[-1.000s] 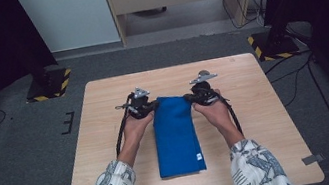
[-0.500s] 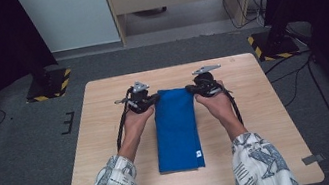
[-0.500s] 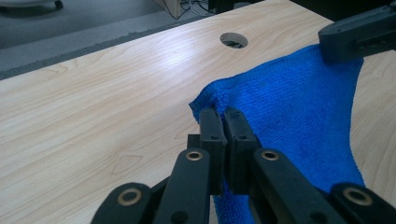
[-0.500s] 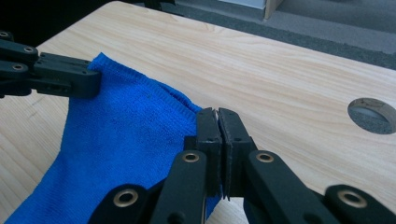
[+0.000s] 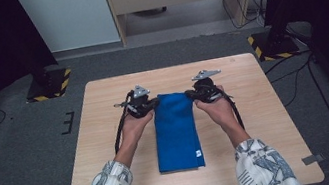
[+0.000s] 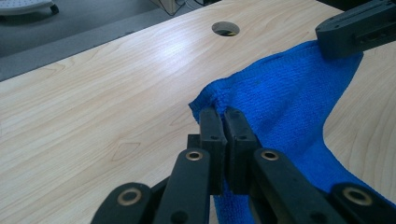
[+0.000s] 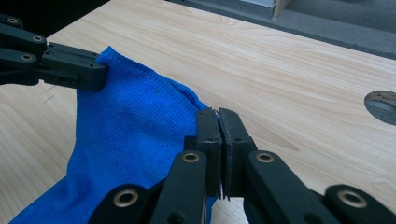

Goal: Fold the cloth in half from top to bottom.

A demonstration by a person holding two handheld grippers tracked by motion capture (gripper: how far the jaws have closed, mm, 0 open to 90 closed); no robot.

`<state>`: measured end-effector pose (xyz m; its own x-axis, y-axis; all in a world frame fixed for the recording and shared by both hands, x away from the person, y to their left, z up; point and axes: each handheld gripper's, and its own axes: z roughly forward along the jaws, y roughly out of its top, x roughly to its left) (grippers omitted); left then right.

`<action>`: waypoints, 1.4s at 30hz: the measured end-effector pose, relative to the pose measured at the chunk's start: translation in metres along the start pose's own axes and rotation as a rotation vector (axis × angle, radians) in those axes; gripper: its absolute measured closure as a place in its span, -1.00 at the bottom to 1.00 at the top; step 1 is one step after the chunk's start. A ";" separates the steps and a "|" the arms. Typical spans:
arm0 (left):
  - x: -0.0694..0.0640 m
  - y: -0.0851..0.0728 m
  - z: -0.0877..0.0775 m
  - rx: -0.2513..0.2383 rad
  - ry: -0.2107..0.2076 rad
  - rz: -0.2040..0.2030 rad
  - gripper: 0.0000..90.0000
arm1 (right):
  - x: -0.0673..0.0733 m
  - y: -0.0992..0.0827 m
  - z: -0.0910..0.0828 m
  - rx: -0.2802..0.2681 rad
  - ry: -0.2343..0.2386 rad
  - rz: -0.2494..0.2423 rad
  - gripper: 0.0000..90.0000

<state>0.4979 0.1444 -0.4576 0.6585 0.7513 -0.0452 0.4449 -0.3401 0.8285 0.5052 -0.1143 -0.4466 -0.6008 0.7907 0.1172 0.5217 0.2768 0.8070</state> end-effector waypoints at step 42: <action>-0.006 0.006 -0.016 -0.030 -0.010 0.038 0.94 | 0.008 0.006 -0.021 -0.046 0.029 -0.006 0.96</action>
<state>0.4869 0.1474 -0.4434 0.6809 0.7322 -0.0185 0.4006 -0.3512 0.8463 0.4909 -0.1180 -0.4293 -0.6210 0.7731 0.1286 0.4902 0.2551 0.8335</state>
